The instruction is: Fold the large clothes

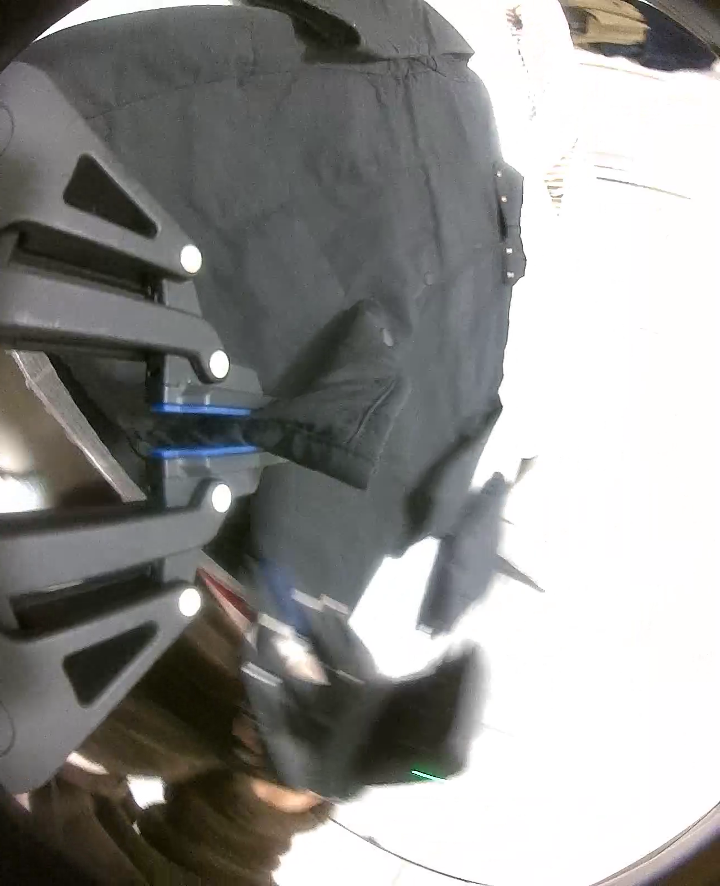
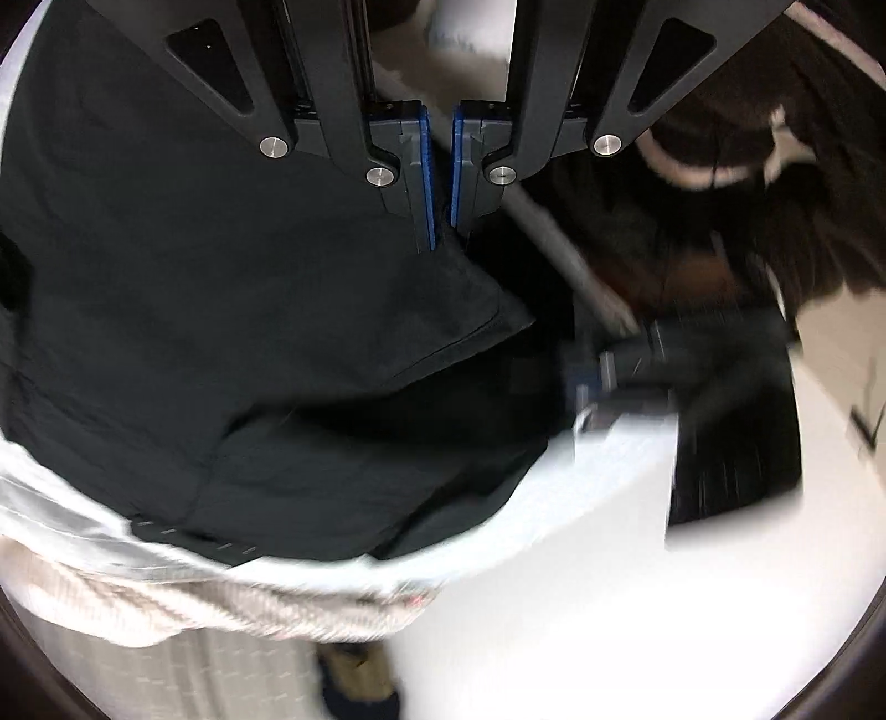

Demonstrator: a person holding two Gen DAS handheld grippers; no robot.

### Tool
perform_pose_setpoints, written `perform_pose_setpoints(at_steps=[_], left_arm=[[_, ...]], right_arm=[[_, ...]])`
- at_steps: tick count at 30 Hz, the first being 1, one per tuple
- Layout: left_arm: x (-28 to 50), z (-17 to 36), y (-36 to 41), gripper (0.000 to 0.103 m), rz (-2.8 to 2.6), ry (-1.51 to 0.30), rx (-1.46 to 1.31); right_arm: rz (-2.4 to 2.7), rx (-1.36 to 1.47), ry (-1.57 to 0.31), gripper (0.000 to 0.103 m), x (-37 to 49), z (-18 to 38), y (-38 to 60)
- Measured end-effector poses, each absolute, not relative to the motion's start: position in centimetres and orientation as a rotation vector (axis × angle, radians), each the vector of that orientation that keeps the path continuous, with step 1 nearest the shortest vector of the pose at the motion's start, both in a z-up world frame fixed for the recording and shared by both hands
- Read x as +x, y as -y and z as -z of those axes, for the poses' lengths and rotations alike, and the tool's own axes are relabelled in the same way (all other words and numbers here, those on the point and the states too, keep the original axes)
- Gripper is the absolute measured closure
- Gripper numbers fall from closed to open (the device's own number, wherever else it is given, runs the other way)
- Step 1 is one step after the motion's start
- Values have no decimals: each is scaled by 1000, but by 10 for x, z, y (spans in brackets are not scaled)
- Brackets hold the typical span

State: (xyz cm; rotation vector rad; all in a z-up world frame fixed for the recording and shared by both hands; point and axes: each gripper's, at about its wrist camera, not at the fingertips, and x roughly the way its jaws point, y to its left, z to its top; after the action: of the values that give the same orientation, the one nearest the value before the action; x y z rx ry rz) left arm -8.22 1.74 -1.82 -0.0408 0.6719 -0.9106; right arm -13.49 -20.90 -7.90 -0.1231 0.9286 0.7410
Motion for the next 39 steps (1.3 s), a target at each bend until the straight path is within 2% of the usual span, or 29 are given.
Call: perform_pose_setpoints(at_steps=[2, 3, 6, 9, 11, 12, 13, 15, 17, 18, 22, 25, 28, 32, 39], left_arm=[[-82, 15, -15, 95, 956, -670, -65], [-84, 15, -13, 98, 973, -674, -65], [-88, 24, 6, 98, 1065, -736, -9], [-92, 39, 19, 83, 1144, -842, 37], [-88, 36, 17, 80, 1174, -851, 25], [-86, 33, 13, 72, 1193, -843, 2], [-82, 31, 11, 56, 1203, -836, -15], [-79, 24, 7, 40, 1163, -781, -50], [-66, 23, 12, 40, 1074, -749, -26], [-61, 26, 16, 40, 1041, -762, -12], [-46, 63, 50, 40, 972, -909, 67], [-58, 98, 76, 40, 955, -1022, 231], [-84, 98, 79, 41, 949, -939, 347], [-94, 88, 67, 39, 993, -989, 250], [-93, 59, 43, 23, 787, -902, 244]], right_arm=[[-761, -196, -1025, 98, -132, 101, 185], [-758, -214, -1052, 98, -131, 106, 180], [-757, -237, -1154, 94, -129, 121, 178], [-781, -93, -1182, 92, -125, 110, 204], [-752, -29, -1129, 90, -124, 94, 225], [-738, -13, -1104, 89, -126, 88, 233], [-727, 10, -1080, 87, -126, 81, 241], [-706, 82, -1039, 83, -122, 71, 257], [-666, 113, -1020, 76, -117, 64, 264], [-646, 126, -1017, 70, -112, 63, 266], [-525, 146, -1043, 51, -85, 68, 259], [-425, 133, -1072, 47, -72, 80, 258], [-312, 114, -1148, 47, -66, 101, 269], [-250, 97, -1225, 47, -67, 122, 273], [-230, 126, -1122, 39, -71, 102, 269]])
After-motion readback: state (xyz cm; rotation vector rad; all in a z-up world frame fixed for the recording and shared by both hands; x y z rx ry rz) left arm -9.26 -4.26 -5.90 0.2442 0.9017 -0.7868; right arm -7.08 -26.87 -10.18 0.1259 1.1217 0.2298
